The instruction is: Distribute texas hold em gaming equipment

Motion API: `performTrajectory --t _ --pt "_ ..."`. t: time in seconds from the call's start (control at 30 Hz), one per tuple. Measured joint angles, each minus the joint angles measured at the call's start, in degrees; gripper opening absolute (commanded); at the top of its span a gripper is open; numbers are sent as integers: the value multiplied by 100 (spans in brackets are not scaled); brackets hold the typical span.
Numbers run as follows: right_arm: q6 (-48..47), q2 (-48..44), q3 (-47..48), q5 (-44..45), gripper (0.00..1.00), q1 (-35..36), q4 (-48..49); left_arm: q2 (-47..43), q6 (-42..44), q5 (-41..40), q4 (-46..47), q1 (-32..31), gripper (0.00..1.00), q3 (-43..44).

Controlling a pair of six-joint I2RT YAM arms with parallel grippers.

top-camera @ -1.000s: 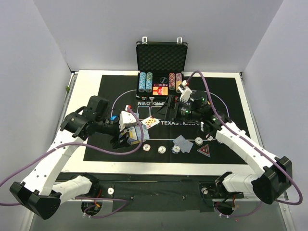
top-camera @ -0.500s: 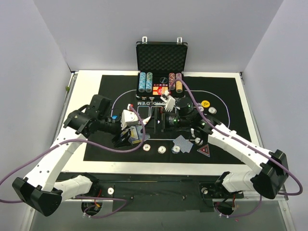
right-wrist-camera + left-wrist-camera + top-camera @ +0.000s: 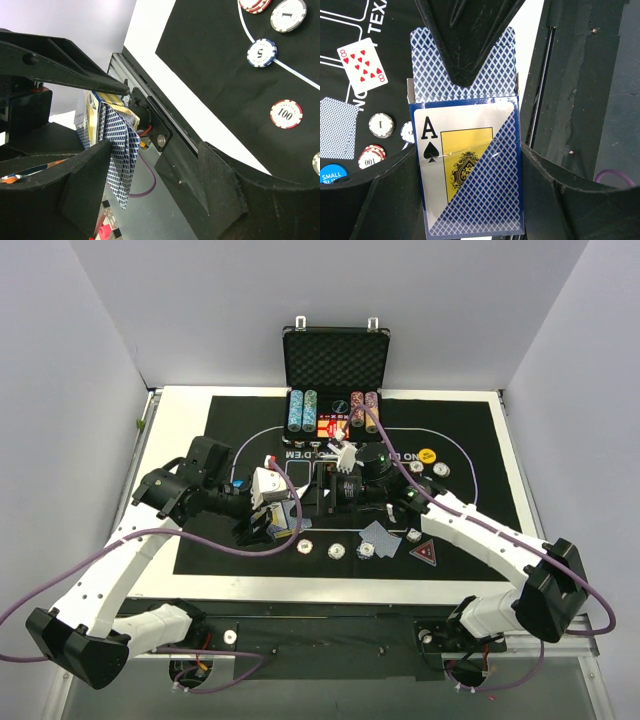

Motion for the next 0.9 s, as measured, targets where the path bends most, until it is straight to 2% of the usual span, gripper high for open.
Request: performTrajectory --t 0.37,0.57,0.9 --pt "181 -365 -328 -22 57 -321 144 0 -4 2 28 2 6 0" --pt "179 -494 -378 -17 57 -433 109 0 -4 7 35 2 6 0" --pt "155 -929 -282 59 63 -487 -76 -4 -4 9 87 2 6 0"
